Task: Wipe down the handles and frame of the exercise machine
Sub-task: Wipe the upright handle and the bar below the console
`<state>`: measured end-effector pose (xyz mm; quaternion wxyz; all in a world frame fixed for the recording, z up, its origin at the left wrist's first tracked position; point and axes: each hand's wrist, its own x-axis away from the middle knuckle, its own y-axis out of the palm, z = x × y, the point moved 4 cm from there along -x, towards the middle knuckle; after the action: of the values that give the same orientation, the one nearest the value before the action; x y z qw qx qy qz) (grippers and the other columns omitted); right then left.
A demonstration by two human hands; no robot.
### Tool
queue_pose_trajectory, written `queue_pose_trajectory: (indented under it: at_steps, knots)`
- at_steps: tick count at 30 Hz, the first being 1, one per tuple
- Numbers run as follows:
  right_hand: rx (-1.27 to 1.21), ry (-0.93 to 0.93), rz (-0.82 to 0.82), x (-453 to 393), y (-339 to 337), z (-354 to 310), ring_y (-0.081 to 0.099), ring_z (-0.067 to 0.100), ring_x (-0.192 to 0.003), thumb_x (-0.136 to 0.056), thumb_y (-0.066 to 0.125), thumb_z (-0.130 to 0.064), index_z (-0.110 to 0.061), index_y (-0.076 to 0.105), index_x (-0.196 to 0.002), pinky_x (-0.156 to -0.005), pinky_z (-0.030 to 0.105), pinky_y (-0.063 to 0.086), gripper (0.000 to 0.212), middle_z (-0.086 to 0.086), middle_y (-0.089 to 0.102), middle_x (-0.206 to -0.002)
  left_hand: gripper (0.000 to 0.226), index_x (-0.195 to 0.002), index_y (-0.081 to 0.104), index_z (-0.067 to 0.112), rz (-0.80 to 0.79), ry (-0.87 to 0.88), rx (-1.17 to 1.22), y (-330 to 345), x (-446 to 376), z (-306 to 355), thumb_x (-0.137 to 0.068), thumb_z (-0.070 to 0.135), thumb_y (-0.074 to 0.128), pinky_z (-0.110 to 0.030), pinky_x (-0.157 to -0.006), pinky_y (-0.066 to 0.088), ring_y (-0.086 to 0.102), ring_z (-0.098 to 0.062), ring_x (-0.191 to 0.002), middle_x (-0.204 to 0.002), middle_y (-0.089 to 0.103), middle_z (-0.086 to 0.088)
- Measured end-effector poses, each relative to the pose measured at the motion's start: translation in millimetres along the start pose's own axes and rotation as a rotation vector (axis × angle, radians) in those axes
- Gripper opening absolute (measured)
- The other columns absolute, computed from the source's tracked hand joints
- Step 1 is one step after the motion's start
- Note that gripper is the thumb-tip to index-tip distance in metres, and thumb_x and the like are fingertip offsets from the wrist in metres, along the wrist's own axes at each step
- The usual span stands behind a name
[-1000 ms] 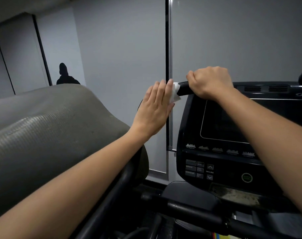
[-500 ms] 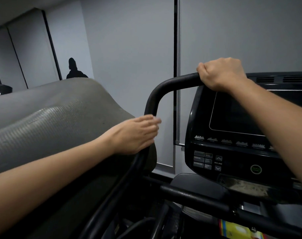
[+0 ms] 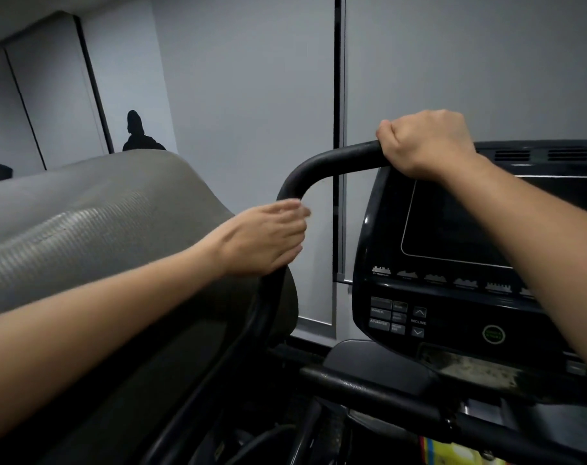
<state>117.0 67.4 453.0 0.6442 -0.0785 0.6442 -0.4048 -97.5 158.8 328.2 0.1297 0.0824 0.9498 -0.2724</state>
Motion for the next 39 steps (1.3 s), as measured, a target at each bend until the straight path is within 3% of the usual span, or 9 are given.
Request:
queue_pose_trajectory:
  at_steps: [4,8,13,16,20,25,30,36,39]
  knots:
    - [-0.005,-0.006,0.001,0,0,-1,0.060,0.043,-0.103,-0.103,0.018,-0.039,-0.006,0.070,-0.105,-0.083,0.040,0.042,0.061,0.026,0.066,-0.109,0.038,-0.094,0.065,0.010,-0.080,0.190,0.074,14,35,44,-0.107,0.028,0.033,-0.042,-0.123,0.023,0.061,-0.029,-0.109,-0.099,0.064,-0.008]
    - [-0.001,-0.007,0.014,-2,1,-1,0.061,0.043,-0.102,-0.103,0.018,-0.039,-0.007,0.070,-0.103,-0.080,0.040,0.042,0.061,0.026,0.066,-0.107,0.041,-0.088,0.063,0.011,0.006,0.281,0.057,6,9,8,-0.108,0.027,0.031,-0.042,-0.119,0.030,0.063,-0.031,-0.101,-0.092,0.063,-0.009]
    - [-0.003,-0.003,0.006,-1,0,0,0.060,0.044,-0.101,-0.103,0.018,-0.039,-0.007,0.070,-0.104,-0.078,0.040,0.040,0.061,0.026,0.066,-0.106,0.045,-0.095,0.062,0.009,-0.008,0.139,-0.049,-4,-27,-42,-0.109,0.029,0.025,-0.040,-0.125,0.018,0.053,-0.027,-0.125,-0.109,0.063,-0.007]
    - [-0.003,-0.006,0.006,-1,0,0,0.060,0.044,-0.102,-0.103,0.018,-0.040,-0.006,0.070,-0.105,-0.079,0.040,0.039,0.062,0.027,0.066,-0.107,0.040,-0.095,0.063,0.009,0.037,0.082,0.007,-1,-12,-16,-0.107,0.027,0.029,-0.041,-0.124,0.021,0.055,-0.031,-0.121,-0.108,0.063,-0.011]
    - [-0.006,-0.010,0.006,-1,1,-1,0.060,0.043,-0.101,-0.103,0.018,-0.039,-0.007,0.070,-0.103,-0.078,0.039,0.039,0.062,0.026,0.066,-0.105,0.033,-0.092,0.064,0.009,-0.008,0.198,0.140,12,29,36,-0.106,0.025,0.038,-0.043,-0.121,0.028,0.061,-0.031,-0.104,-0.098,0.062,-0.010]
    - [0.005,-0.004,0.003,-2,2,-1,0.061,0.042,-0.101,-0.103,0.017,-0.039,-0.007,0.070,-0.103,-0.074,0.038,0.036,0.062,0.024,0.067,-0.106,0.037,-0.095,0.063,0.012,-0.021,0.348,0.088,10,12,4,-0.109,0.029,0.033,-0.041,-0.123,0.024,0.060,-0.030,-0.114,-0.103,0.063,-0.009]
    - [-0.004,-0.003,0.010,-2,3,-1,0.060,0.042,-0.098,-0.102,0.017,-0.039,-0.007,0.070,-0.099,-0.074,0.038,0.036,0.063,0.024,0.067,-0.103,0.038,-0.130,0.063,0.010,0.142,0.044,0.035,4,-13,-52,-0.109,0.030,0.039,-0.043,-0.124,0.024,0.033,-0.021,-0.150,-0.152,0.049,-0.009]
    - [-0.001,-0.004,0.017,-1,3,-4,0.061,0.041,-0.096,-0.102,0.017,-0.038,-0.007,0.070,-0.098,-0.074,0.037,0.037,0.062,0.023,0.067,-0.102,0.055,-0.162,0.009,0.014,0.211,-0.481,0.740,10,-2,-24,-0.111,0.029,0.025,-0.027,-0.126,0.012,0.009,-0.009,-0.155,-0.170,0.005,0.000]
    - [-0.006,0.014,-0.014,-3,2,-5,0.060,0.040,-0.098,-0.102,0.017,-0.037,-0.008,0.070,-0.100,-0.074,0.037,0.037,0.061,0.022,0.067,-0.104,0.051,-0.149,0.032,0.010,0.163,-0.880,1.099,15,-17,-24,-0.110,0.040,0.022,-0.035,-0.108,0.040,0.056,-0.022,-0.125,-0.140,0.057,-0.016]
